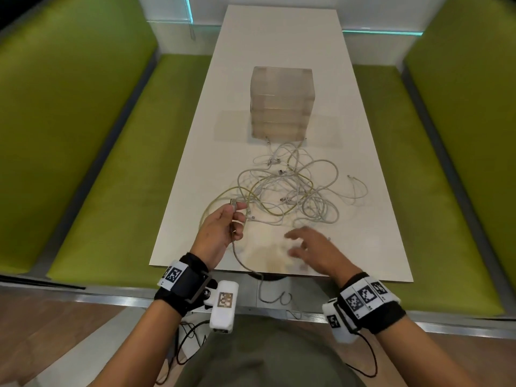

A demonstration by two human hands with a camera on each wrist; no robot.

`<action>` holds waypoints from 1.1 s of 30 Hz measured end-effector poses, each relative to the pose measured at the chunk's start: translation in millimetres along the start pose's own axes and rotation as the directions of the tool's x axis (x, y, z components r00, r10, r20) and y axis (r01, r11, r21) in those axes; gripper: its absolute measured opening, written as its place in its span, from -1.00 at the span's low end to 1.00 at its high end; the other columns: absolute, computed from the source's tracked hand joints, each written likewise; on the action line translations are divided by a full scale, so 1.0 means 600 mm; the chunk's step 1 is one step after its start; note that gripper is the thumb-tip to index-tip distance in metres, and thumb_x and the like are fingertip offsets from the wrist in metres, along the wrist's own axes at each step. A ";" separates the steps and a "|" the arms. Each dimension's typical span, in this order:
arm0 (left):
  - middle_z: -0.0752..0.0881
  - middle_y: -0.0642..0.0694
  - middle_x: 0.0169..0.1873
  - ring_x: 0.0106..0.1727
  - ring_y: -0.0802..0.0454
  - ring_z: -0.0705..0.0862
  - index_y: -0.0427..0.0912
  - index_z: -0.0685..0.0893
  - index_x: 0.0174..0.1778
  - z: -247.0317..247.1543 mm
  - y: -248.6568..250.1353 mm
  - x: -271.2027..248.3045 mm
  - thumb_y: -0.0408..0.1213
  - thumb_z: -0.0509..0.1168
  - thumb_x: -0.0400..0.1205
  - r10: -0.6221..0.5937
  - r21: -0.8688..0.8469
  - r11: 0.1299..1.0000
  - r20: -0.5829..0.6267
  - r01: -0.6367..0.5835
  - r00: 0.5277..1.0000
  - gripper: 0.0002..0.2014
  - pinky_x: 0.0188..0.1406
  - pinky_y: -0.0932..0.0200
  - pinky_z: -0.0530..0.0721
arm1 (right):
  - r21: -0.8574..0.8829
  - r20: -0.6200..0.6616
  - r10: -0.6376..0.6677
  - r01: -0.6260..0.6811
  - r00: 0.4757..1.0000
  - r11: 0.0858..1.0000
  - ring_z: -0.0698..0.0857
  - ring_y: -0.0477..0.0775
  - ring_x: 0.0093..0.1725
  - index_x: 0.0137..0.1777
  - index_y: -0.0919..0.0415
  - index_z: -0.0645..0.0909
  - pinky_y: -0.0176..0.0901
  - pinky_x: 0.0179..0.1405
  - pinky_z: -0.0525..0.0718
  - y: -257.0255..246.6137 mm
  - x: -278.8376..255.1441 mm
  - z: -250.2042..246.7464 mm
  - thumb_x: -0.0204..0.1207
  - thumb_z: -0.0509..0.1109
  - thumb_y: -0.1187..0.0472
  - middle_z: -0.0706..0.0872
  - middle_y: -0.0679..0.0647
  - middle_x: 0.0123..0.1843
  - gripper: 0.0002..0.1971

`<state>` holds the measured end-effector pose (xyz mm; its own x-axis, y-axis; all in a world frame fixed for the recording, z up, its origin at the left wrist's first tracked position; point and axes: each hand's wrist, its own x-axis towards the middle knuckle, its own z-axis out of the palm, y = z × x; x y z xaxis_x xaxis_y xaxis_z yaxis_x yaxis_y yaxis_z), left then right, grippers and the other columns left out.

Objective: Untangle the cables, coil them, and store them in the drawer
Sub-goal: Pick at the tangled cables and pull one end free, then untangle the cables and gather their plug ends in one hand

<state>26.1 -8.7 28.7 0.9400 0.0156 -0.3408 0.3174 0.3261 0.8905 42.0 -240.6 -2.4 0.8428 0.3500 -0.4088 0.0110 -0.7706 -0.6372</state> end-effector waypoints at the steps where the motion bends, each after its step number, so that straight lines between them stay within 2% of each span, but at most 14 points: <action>1: 0.57 -0.01 -0.39 -0.49 0.15 0.42 -0.22 0.63 0.10 0.001 -0.002 0.000 -0.23 -0.02 0.79 0.007 0.011 1.000 0.007 -0.007 1.000 -0.69 -0.45 0.30 0.40 | -0.058 -0.091 0.071 -0.076 0.993 0.995 0.55 0.13 0.25 0.38 0.07 0.53 0.03 0.26 0.58 0.014 0.006 -0.010 0.51 0.43 0.18 0.49 0.11 0.36 -0.58; 4: 0.45 0.03 -0.49 -0.52 0.15 0.27 -0.22 0.59 0.13 0.011 -0.010 0.000 -0.23 -0.01 0.79 0.025 0.041 0.999 0.032 -0.027 0.999 -0.72 -0.46 0.24 0.24 | -0.368 -0.156 0.220 -0.263 0.963 0.892 0.44 0.26 0.31 0.39 0.16 0.42 0.09 0.22 0.56 0.048 0.015 -0.024 0.52 0.35 0.22 0.39 0.20 0.37 -0.57; 6: 0.36 0.07 -0.50 -0.51 0.16 0.23 -0.21 0.60 0.14 0.021 -0.013 0.000 -0.22 0.07 0.77 0.030 0.092 0.995 0.041 -0.034 0.999 -0.77 -0.47 0.26 0.23 | -0.445 -0.163 0.200 -0.253 0.966 0.859 0.48 0.28 0.24 0.30 0.19 0.42 0.08 0.11 0.58 0.054 0.014 -0.019 0.56 0.27 0.25 0.44 0.23 0.30 -0.68; 9: 0.33 0.05 -0.49 -0.50 0.17 0.27 -0.23 0.61 0.07 0.030 -0.016 0.000 -0.29 0.11 0.75 0.036 0.119 0.992 0.056 -0.043 0.998 -0.82 -0.45 0.27 0.27 | -0.435 -0.081 0.090 -0.116 0.993 0.893 0.62 0.22 0.09 0.19 0.15 0.50 -0.09 -0.12 0.50 0.035 0.005 -0.018 0.62 0.21 0.26 0.60 0.18 0.11 -0.82; 12: 0.57 -0.01 -0.43 -0.41 0.13 0.49 -0.24 0.63 -0.03 0.036 -0.018 0.004 -0.27 0.06 0.77 0.079 0.138 0.986 0.084 -0.090 0.993 -0.75 -0.38 0.29 0.46 | -0.440 -0.002 -0.035 0.030 0.999 0.898 0.58 0.14 0.10 0.12 0.12 0.68 -0.11 -0.07 0.53 0.006 -0.009 -0.036 0.56 0.29 0.38 0.58 0.11 0.05 -0.76; 14: 0.73 -0.10 -0.25 -0.23 0.07 0.69 -0.28 0.66 -0.03 0.047 -0.018 0.006 -0.26 0.06 0.77 0.104 0.145 0.982 0.104 -0.118 0.989 -0.72 -0.22 0.27 0.64 | -0.443 0.075 -0.150 0.168 0.986 0.881 0.54 0.09 0.11 0.09 0.14 0.75 -0.14 0.02 0.56 -0.023 -0.017 -0.055 0.51 0.31 0.47 0.51 0.05 -0.02 -0.70; 16: 0.78 -0.17 -0.08 -0.03 0.00 0.76 -0.30 0.67 0.02 0.064 -0.018 0.007 -0.27 0.07 0.76 0.104 0.155 0.980 0.132 -0.124 0.986 -0.72 -0.01 0.20 0.71 | -0.384 0.157 -0.237 0.281 0.959 0.880 0.59 0.03 0.01 0.08 0.19 0.77 -0.18 -0.02 0.58 -0.060 -0.022 -0.075 0.46 0.31 0.52 0.51 0.02 -0.07 -0.67; 17: 0.78 -0.17 -0.06 0.00 0.00 0.76 -0.30 0.67 0.04 0.073 -0.020 0.009 -0.27 0.06 0.77 0.097 0.162 0.979 0.150 -0.121 0.984 -0.72 0.05 0.18 0.70 | -0.343 0.171 -0.269 0.313 0.948 0.886 0.61 -0.01 -0.06 0.07 0.20 0.77 -0.19 -0.06 0.59 -0.080 -0.024 -0.084 0.45 0.34 0.51 0.55 0.01 -0.09 -0.68; 18: 0.79 -0.14 -0.08 -0.03 0.03 0.76 -0.29 0.67 0.03 0.082 -0.020 0.007 -0.27 0.06 0.77 0.086 0.169 0.979 0.172 -0.116 0.981 -0.72 0.06 0.17 0.70 | -0.291 0.149 -0.295 0.327 0.944 0.899 0.60 -0.06 -0.10 0.05 0.19 0.77 -0.20 -0.09 0.59 -0.098 -0.026 -0.091 0.45 0.37 0.48 0.59 -0.01 -0.10 -0.72; 20: 0.79 -0.08 -0.16 -0.09 0.05 0.74 -0.26 0.68 -0.01 0.094 -0.026 0.008 -0.21 0.08 0.77 0.073 0.185 0.977 0.192 -0.109 0.979 -0.71 0.08 0.11 0.66 | -0.139 0.013 -0.324 0.323 0.946 0.936 0.58 -0.13 -0.19 -0.02 0.13 0.66 -0.26 -0.20 0.54 -0.122 -0.027 -0.099 0.43 0.43 0.40 0.64 -0.07 -0.15 -0.80; 23: 0.79 -0.17 -0.02 0.06 -0.09 0.75 -0.21 0.69 0.13 0.101 -0.032 0.004 -0.16 0.10 0.75 0.047 0.111 0.991 0.208 -0.071 0.977 -0.70 0.23 -0.02 0.65 | -0.002 -0.169 -0.262 0.266 0.950 0.964 0.56 -0.08 -0.32 -0.04 0.09 0.42 -0.37 -0.41 0.44 -0.134 -0.025 -0.100 0.42 0.46 0.35 0.63 -0.02 -0.25 -0.72; 28: 0.82 -0.16 -0.02 0.07 -0.09 0.78 -0.27 0.69 0.10 0.099 -0.022 -0.010 -0.20 0.02 0.77 0.007 0.012 1.000 0.266 -0.010 0.964 -0.66 0.20 0.06 0.68 | 0.261 -0.274 -0.197 0.270 0.941 0.927 0.56 -0.27 -0.43 -0.08 0.16 0.39 -0.49 -0.43 0.51 -0.130 -0.018 -0.087 0.37 0.50 0.39 0.65 0.07 -0.27 -0.68; 31: 0.78 -0.24 0.05 0.08 -0.14 0.77 -0.34 0.63 0.24 0.093 -0.023 -0.014 -0.21 -0.01 0.77 -0.005 -0.010 1.000 0.291 0.009 0.957 -0.62 0.19 0.04 0.68 | 0.224 -0.341 -0.206 0.292 0.917 0.930 0.57 -0.14 -0.29 -0.14 0.11 0.39 -0.30 -0.30 0.55 -0.119 -0.008 -0.077 0.36 0.54 0.29 0.66 0.02 -0.22 -0.67; 33: 0.77 -0.26 0.06 0.08 -0.15 0.77 -0.36 0.61 0.28 0.090 -0.023 -0.017 -0.22 -0.01 0.77 -0.019 -0.015 1.000 0.318 0.025 0.948 -0.61 0.19 0.03 0.68 | 0.135 -0.351 -0.211 0.272 0.912 0.953 0.47 -0.13 -0.23 -0.14 0.08 0.39 -0.25 -0.24 0.46 -0.109 0.001 -0.076 0.32 0.59 0.20 0.54 -0.04 -0.14 -0.64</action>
<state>18.7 -64.3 36.2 0.9248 -0.2919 -0.2438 0.3387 0.3405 0.8771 66.0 -214.3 68.7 0.9555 0.2948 -0.0097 0.1668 -0.5674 -0.8064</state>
